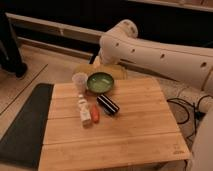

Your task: Drag the ceramic bowl in a circle

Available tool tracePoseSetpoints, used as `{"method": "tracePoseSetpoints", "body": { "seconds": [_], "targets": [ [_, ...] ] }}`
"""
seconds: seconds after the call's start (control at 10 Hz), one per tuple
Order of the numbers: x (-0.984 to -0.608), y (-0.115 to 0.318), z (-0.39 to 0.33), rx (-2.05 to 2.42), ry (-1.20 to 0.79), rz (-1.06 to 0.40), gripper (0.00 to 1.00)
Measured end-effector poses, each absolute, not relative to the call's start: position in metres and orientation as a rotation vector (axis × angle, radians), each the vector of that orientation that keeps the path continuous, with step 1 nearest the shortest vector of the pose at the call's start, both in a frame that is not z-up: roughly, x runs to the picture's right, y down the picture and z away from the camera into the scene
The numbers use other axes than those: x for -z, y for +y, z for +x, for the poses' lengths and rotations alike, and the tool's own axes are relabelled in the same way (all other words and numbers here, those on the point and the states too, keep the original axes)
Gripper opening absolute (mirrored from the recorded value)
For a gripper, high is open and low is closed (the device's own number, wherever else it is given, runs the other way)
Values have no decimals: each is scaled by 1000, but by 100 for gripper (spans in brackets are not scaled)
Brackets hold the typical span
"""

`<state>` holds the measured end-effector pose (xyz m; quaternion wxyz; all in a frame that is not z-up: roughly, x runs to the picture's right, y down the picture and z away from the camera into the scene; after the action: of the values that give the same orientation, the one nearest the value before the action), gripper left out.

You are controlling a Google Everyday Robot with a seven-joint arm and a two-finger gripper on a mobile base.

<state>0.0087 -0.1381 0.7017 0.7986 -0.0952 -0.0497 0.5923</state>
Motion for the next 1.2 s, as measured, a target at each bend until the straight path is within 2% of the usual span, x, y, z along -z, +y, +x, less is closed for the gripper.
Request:
{"method": "tracePoseSetpoints", "body": {
  "seconds": [0.3, 0.6, 1.2],
  "targets": [
    [-710, -136, 21, -1266, -89, -189, 65],
    [-751, -131, 53, -1258, -21, -180, 65],
    [-818, -128, 58, -1319, -38, -254, 65]
  ]
}}
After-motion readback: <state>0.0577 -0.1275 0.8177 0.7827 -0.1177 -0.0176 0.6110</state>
